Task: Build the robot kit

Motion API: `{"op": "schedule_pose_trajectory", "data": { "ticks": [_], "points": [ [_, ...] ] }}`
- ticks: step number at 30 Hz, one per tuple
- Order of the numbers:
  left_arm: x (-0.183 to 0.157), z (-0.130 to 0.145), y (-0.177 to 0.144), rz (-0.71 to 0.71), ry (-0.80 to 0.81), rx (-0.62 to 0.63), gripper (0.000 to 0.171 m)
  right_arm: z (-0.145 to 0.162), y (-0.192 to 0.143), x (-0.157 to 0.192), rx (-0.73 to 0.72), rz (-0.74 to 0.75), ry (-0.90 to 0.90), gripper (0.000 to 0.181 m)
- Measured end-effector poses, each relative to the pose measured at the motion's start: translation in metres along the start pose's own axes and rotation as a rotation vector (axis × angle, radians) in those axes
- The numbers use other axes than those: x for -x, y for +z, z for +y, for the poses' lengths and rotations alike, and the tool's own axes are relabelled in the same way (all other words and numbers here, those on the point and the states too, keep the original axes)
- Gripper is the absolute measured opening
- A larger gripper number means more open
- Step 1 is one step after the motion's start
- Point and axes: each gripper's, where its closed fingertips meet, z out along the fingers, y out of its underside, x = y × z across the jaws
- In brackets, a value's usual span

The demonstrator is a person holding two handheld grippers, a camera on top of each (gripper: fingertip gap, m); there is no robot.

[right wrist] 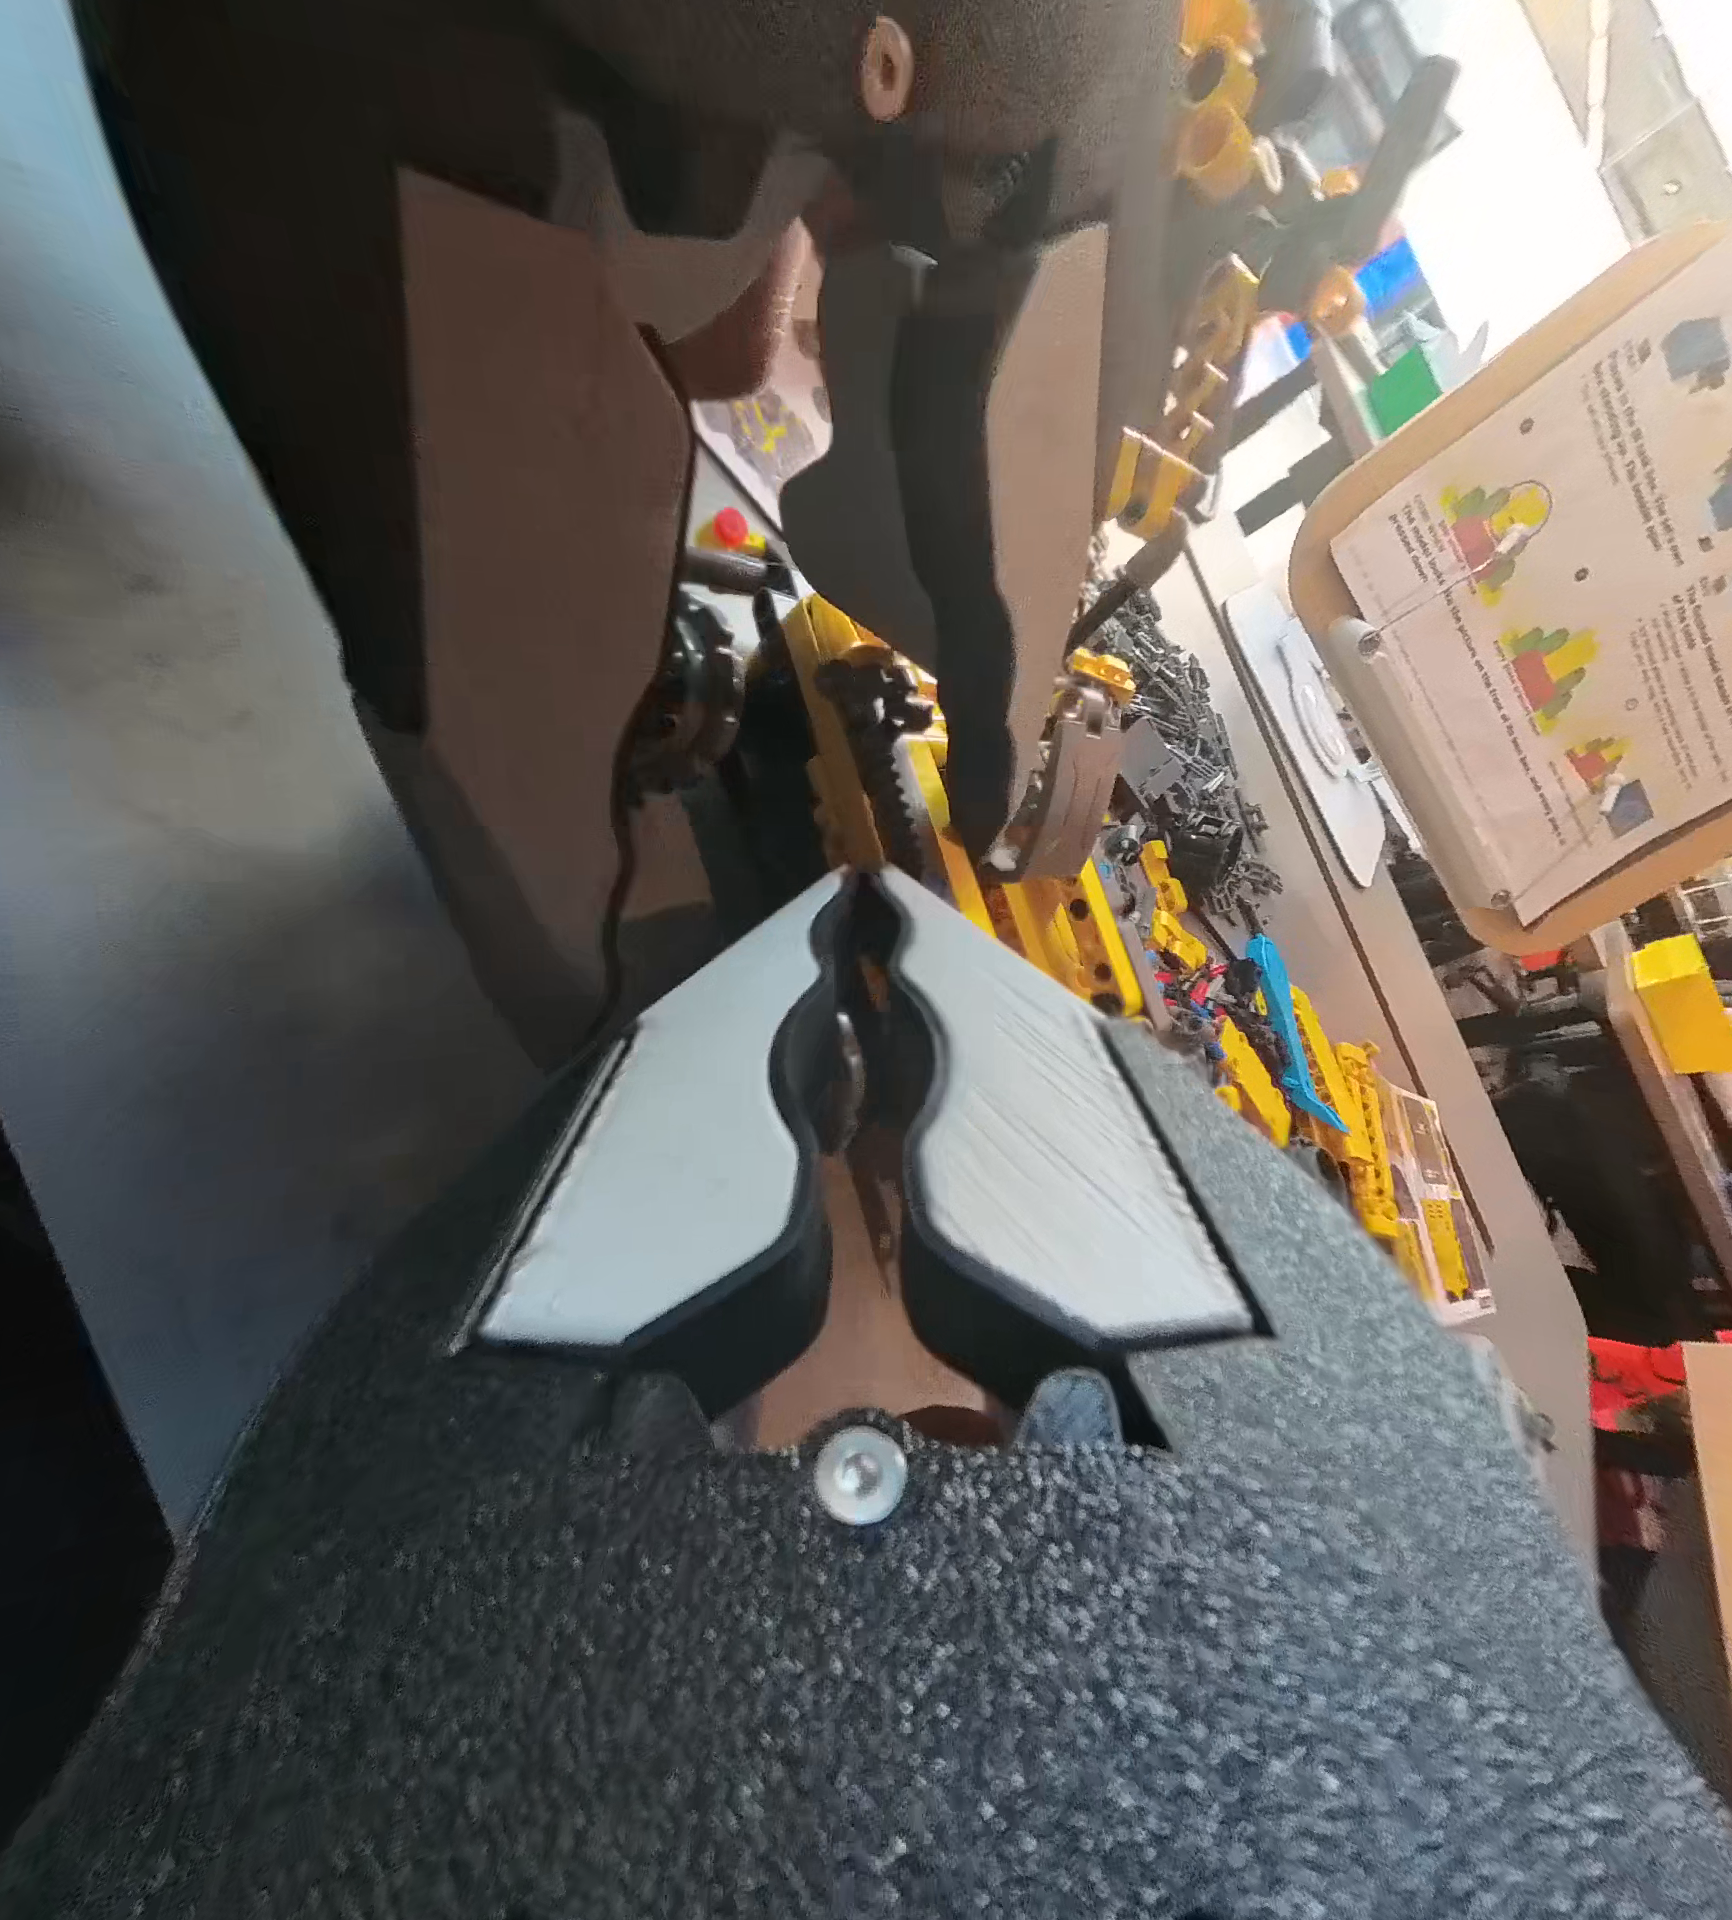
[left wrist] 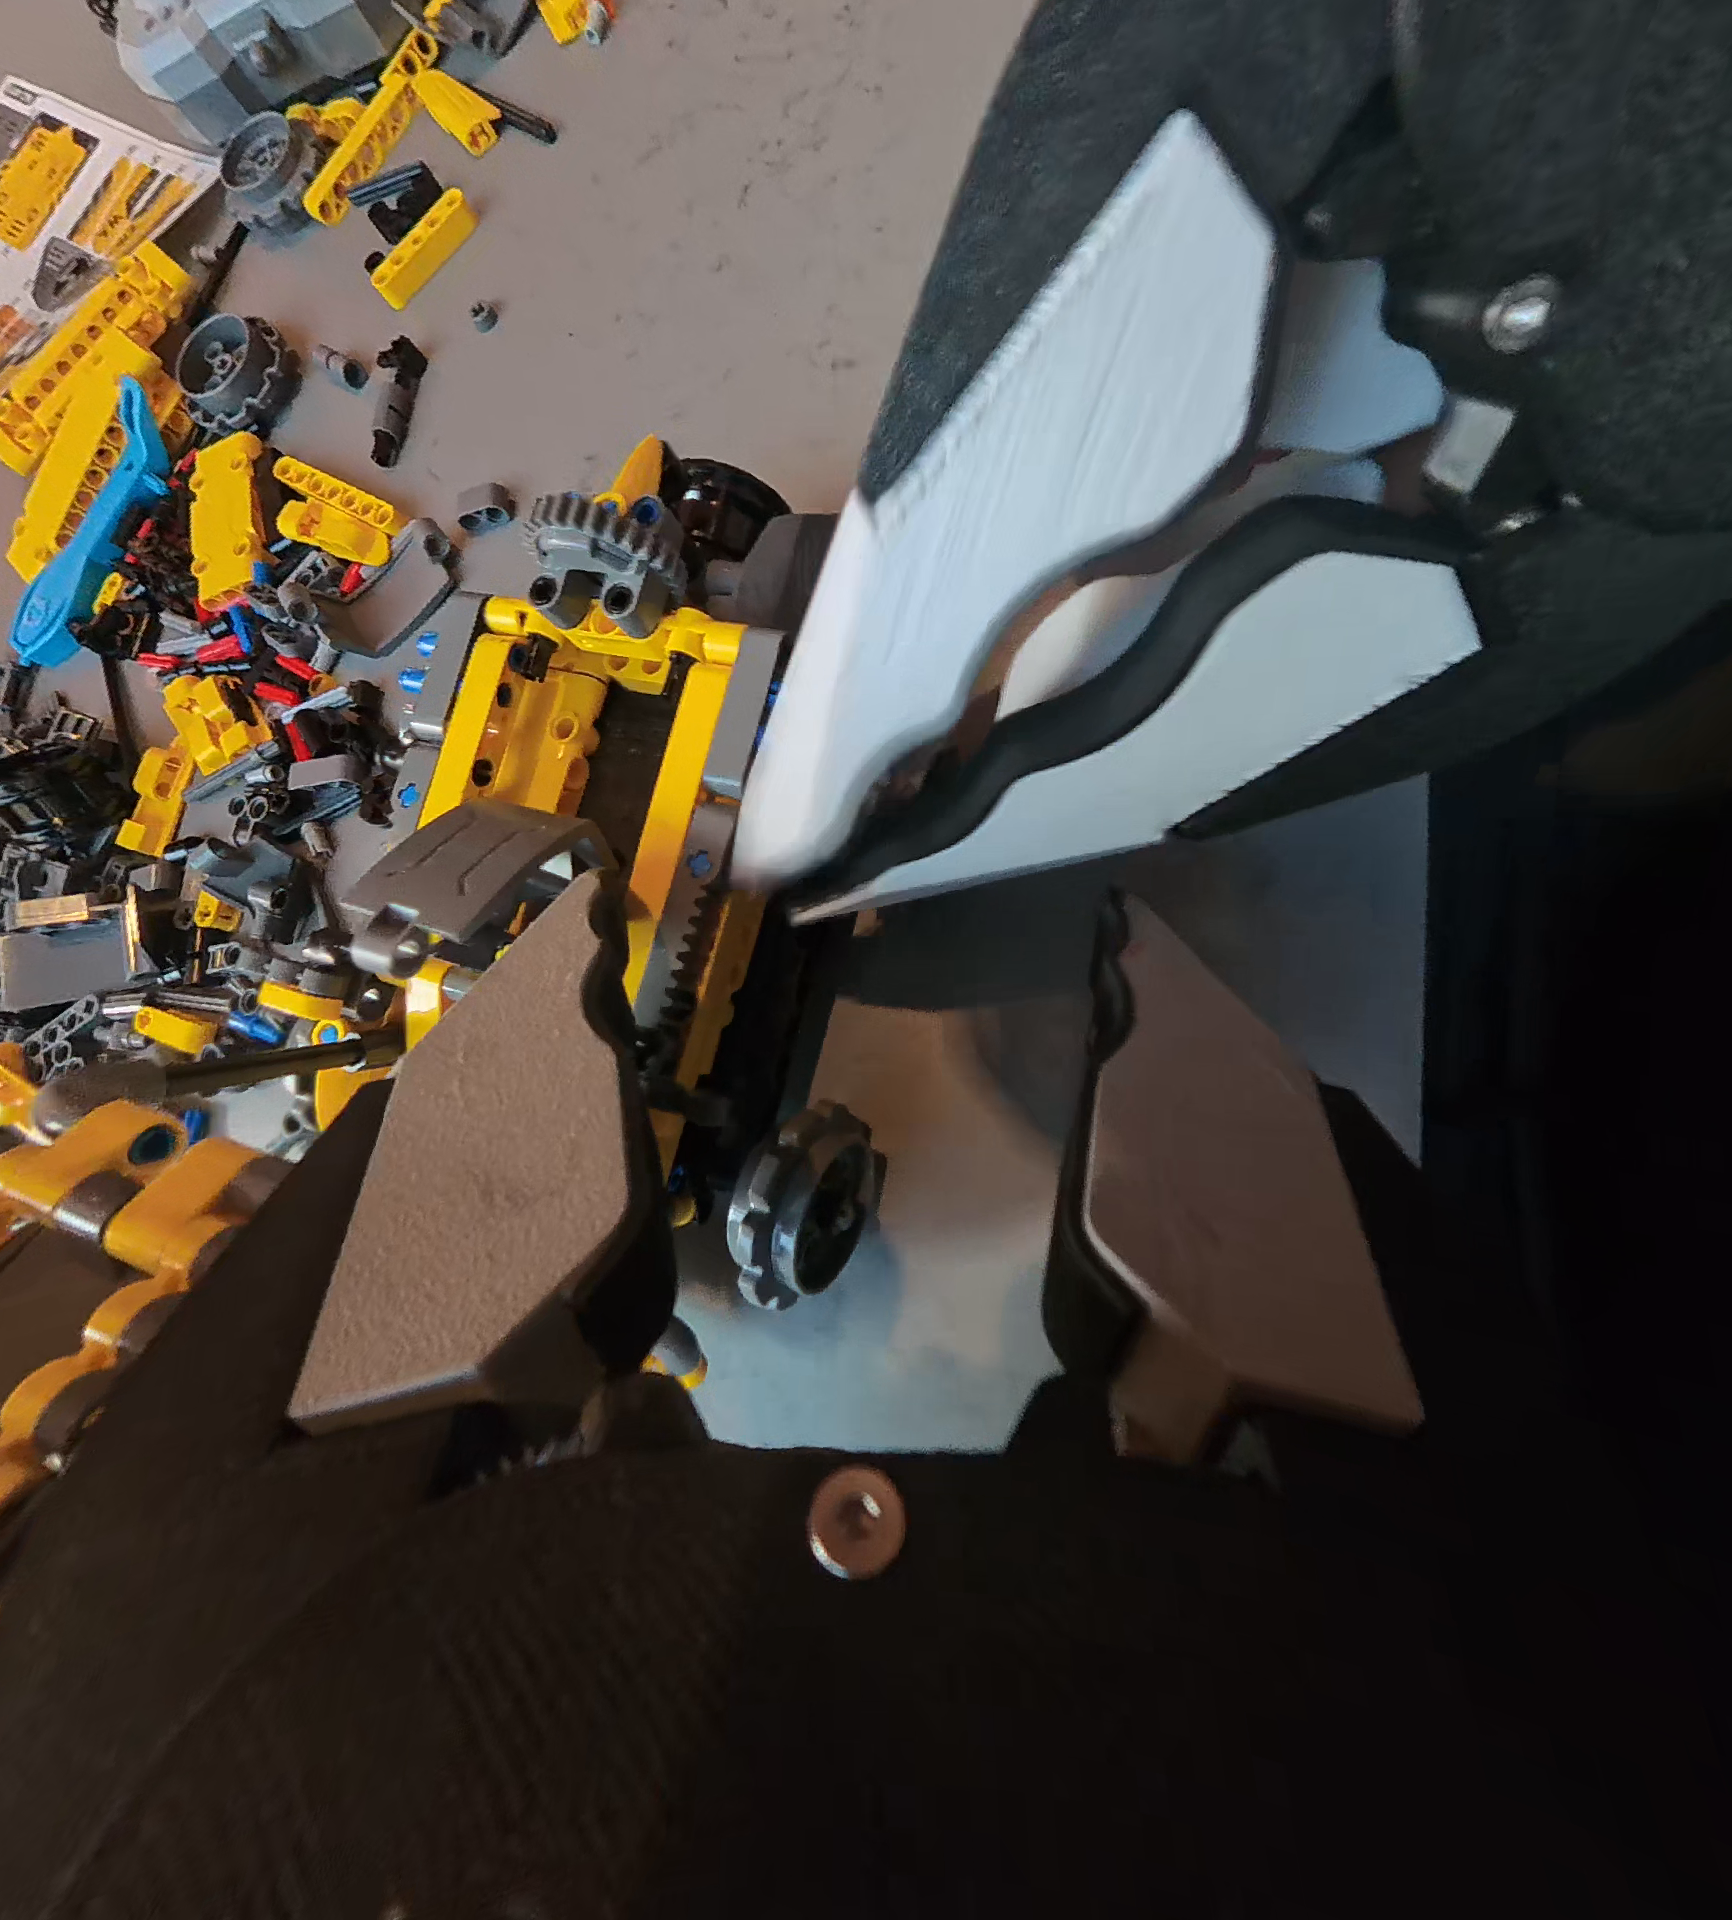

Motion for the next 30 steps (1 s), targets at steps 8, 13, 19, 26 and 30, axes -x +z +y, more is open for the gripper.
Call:
{"op": "schedule_pose_trajectory", "data": {
  "ticks": [8, 13, 19, 26, 30],
  "points": [
    [-0.001, -0.005, -0.006, 0.041, 0.036, 0.015, 0.059, -0.012, -0.009, -0.005, -0.082, 0.003, 0.092, 0.000],
    [-0.014, -0.013, -0.002, 0.096, 0.024, -0.040, 0.081, 0.004, -0.032, -0.008, -0.075, 0.041, 0.144, 0.006],
    [-0.005, -0.013, 0.002, 0.015, 0.054, -0.031, 0.069, 0.013, -0.045, -0.014, -0.075, 0.034, 0.309, 0.030],
    [-0.004, -0.014, 0.001, 0.030, 0.048, 0.006, 0.065, 0.017, -0.043, -0.011, -0.057, -0.005, 0.305, 0.031],
    [-0.001, -0.009, -0.002, -0.016, 0.084, 0.043, 0.057, 0.014, -0.032, -0.008, -0.052, -0.166, 0.357, 0.048]
  ]
}}
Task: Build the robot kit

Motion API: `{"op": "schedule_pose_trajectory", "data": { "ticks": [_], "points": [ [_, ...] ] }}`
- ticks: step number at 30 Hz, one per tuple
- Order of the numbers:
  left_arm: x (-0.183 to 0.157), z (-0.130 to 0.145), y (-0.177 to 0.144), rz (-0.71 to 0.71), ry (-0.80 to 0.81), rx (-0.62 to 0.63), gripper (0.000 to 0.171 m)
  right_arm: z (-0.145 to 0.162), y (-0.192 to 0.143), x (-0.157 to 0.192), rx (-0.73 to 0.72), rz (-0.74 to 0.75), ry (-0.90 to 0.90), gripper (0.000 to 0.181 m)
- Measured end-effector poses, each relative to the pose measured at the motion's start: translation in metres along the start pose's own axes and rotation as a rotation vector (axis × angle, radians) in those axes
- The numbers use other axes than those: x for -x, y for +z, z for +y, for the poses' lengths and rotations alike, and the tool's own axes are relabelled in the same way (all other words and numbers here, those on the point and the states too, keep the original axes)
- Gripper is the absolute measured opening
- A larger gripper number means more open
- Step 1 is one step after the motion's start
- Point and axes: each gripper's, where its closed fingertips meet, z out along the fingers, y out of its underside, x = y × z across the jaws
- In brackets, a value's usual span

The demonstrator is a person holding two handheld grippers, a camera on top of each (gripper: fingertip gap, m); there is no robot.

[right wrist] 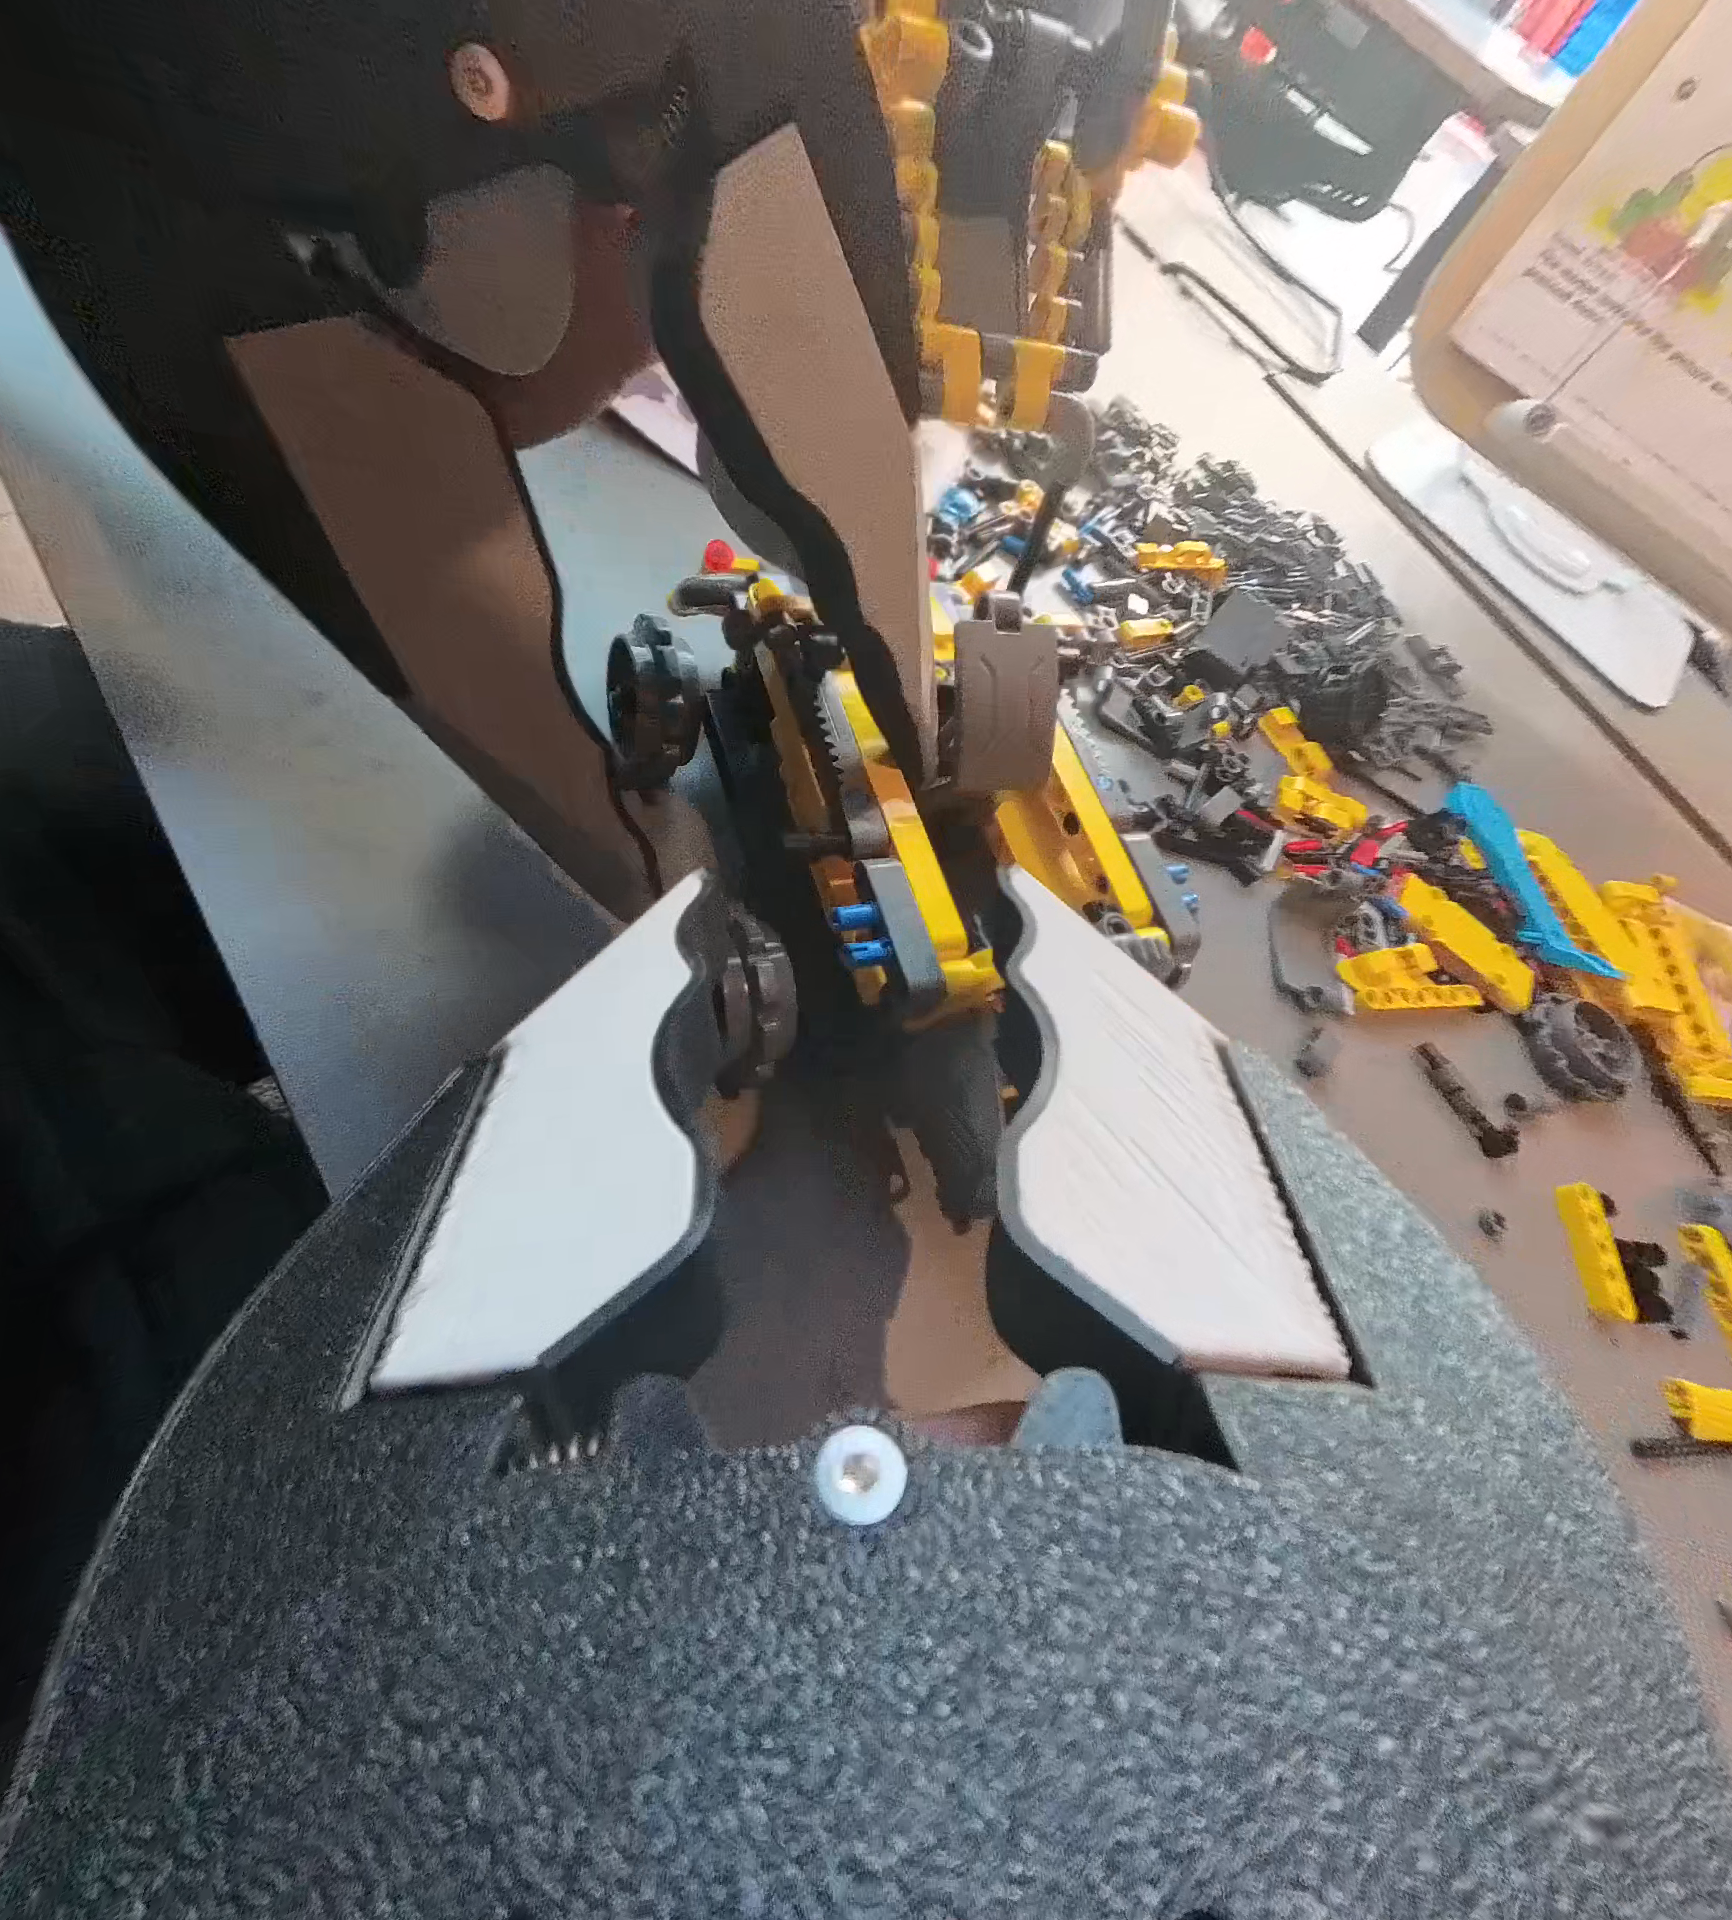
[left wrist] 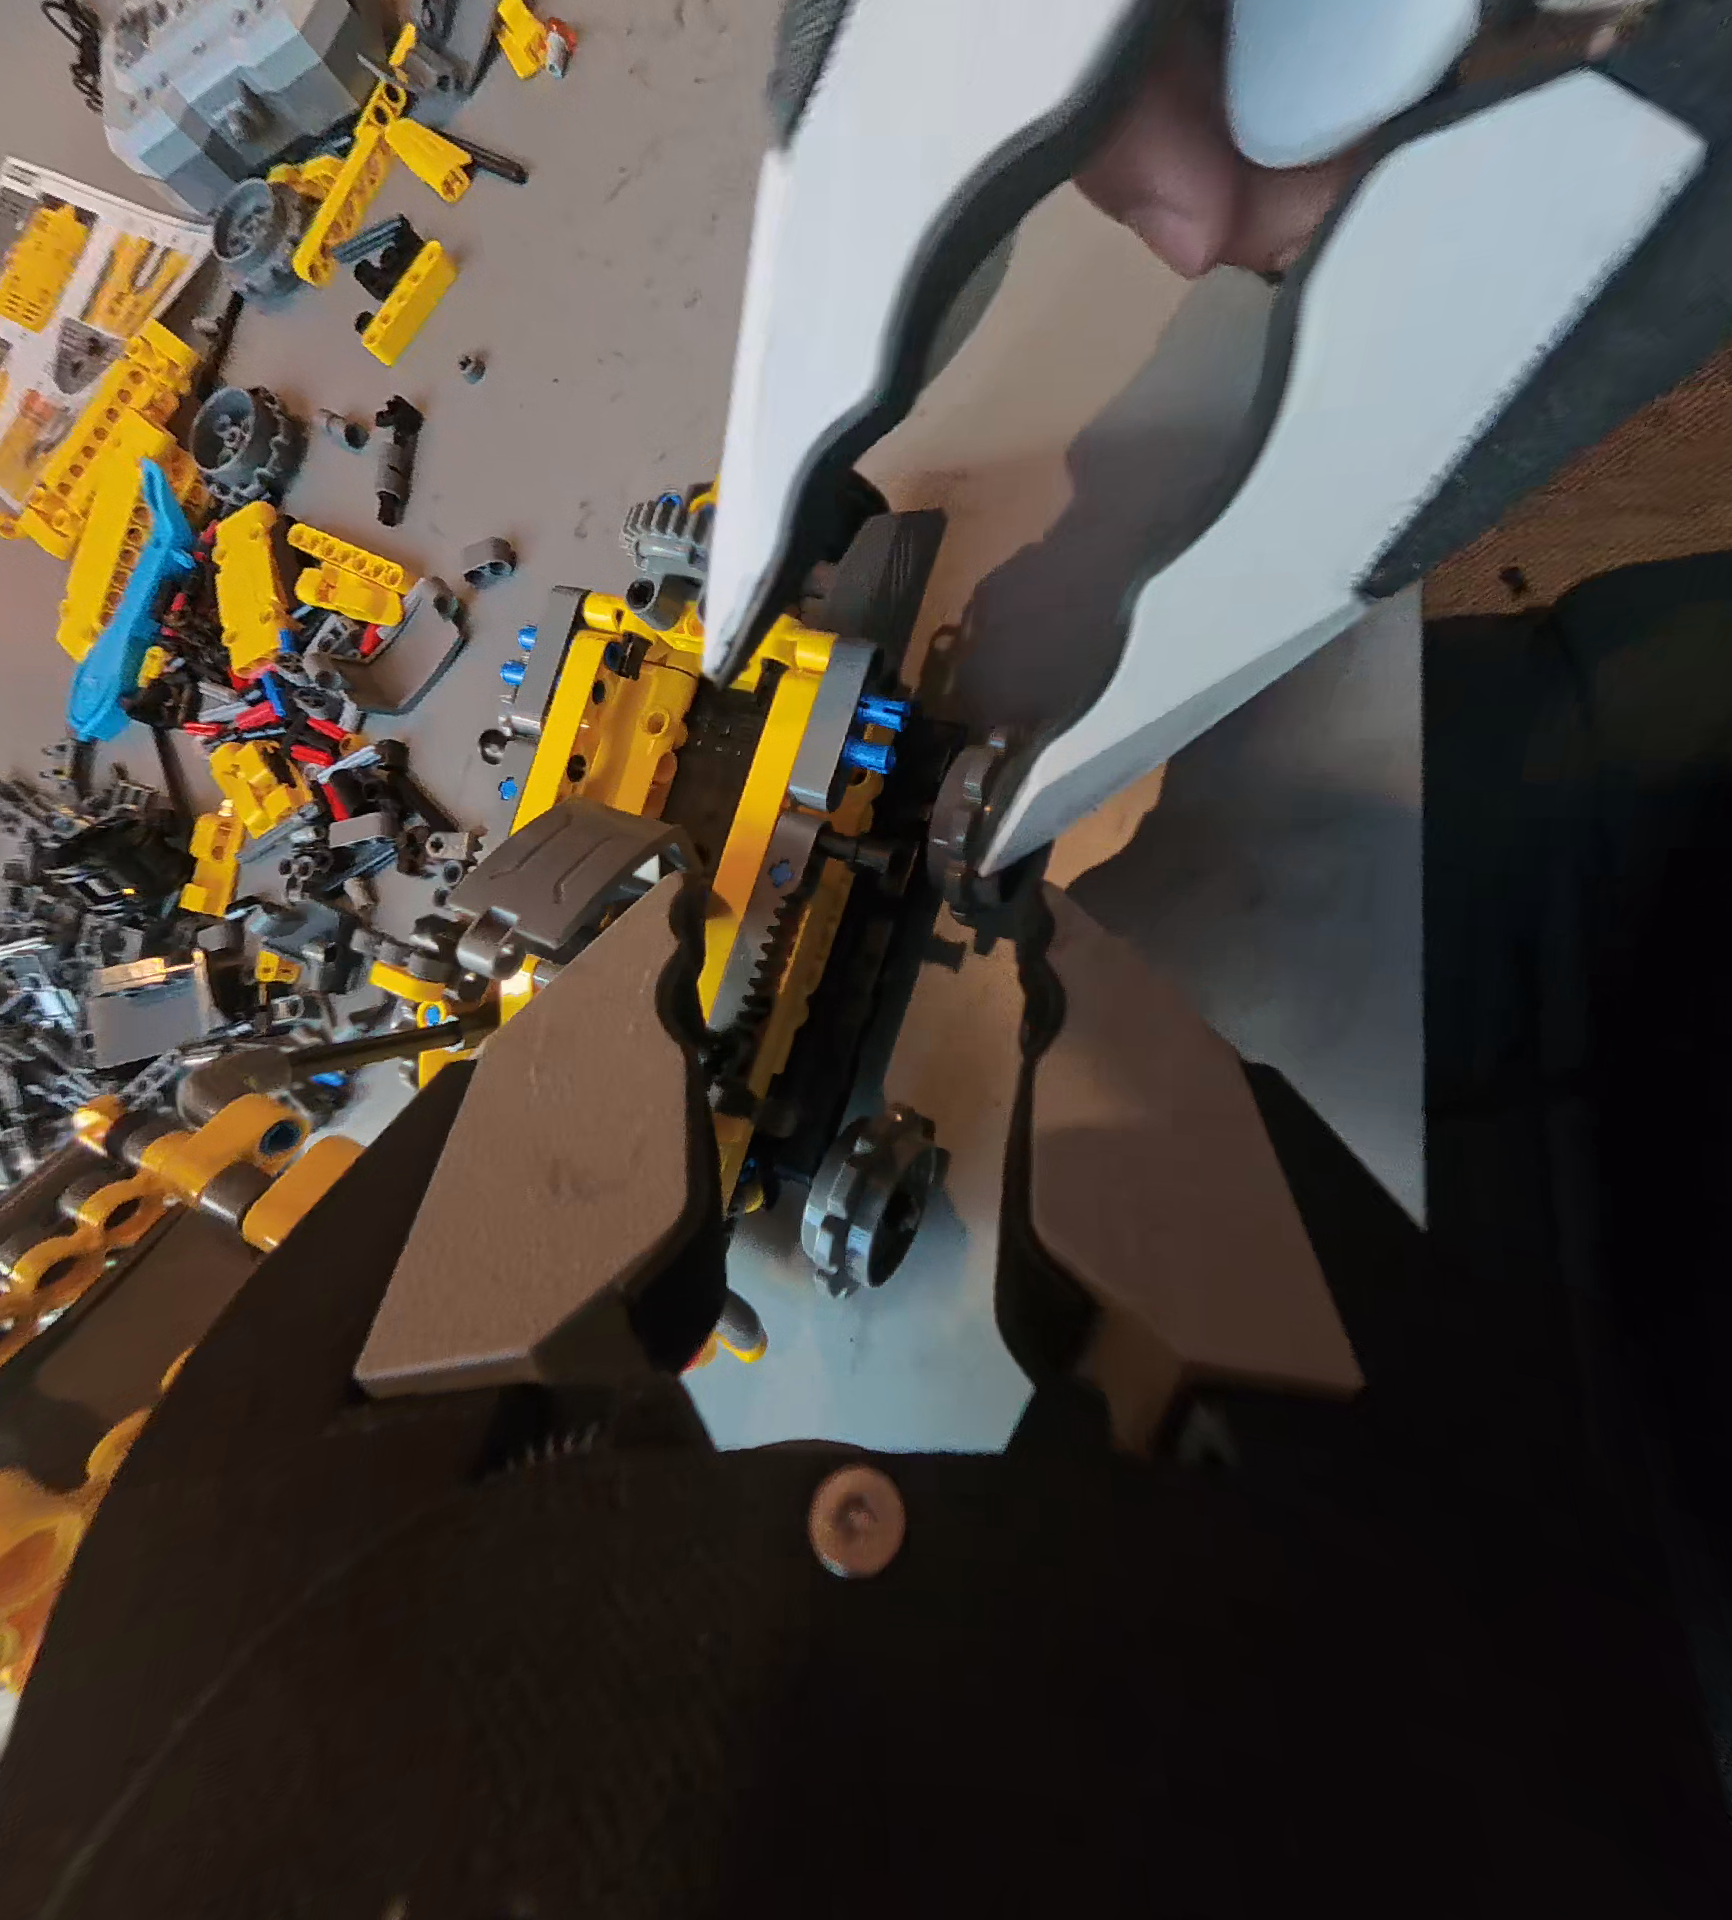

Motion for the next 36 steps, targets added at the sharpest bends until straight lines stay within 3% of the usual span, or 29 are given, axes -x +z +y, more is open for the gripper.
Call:
{"op": "schedule_pose_trajectory", "data": {
  "ticks": [3, 7, 15, 22, 36],
  "points": [
    [-0.003, -0.001, 0.000, -0.026, 0.031, -0.005, 0.061, 0.002, 0.008, -0.005, 0.030, -0.039, -0.003, 0.051],
    [0.001, 0.000, -0.004, -0.021, 0.064, -0.009, 0.057, 0.000, 0.011, -0.003, 0.014, -0.041, -0.082, 0.037],
    [0.006, 0.006, 0.001, 0.006, 0.133, 0.032, 0.051, 0.002, 0.020, -0.003, 0.016, 0.034, -0.263, 0.029],
    [0.013, 0.005, 0.001, -0.025, 0.097, -0.006, 0.038, 0.001, 0.025, -0.002, -0.032, -0.028, -0.196, 0.029],
    [0.012, 0.002, 0.001, -0.011, 0.008, -0.029, 0.038, 0.002, 0.023, 0.000, -0.031, -0.185, -0.063, 0.028]
  ]
}}
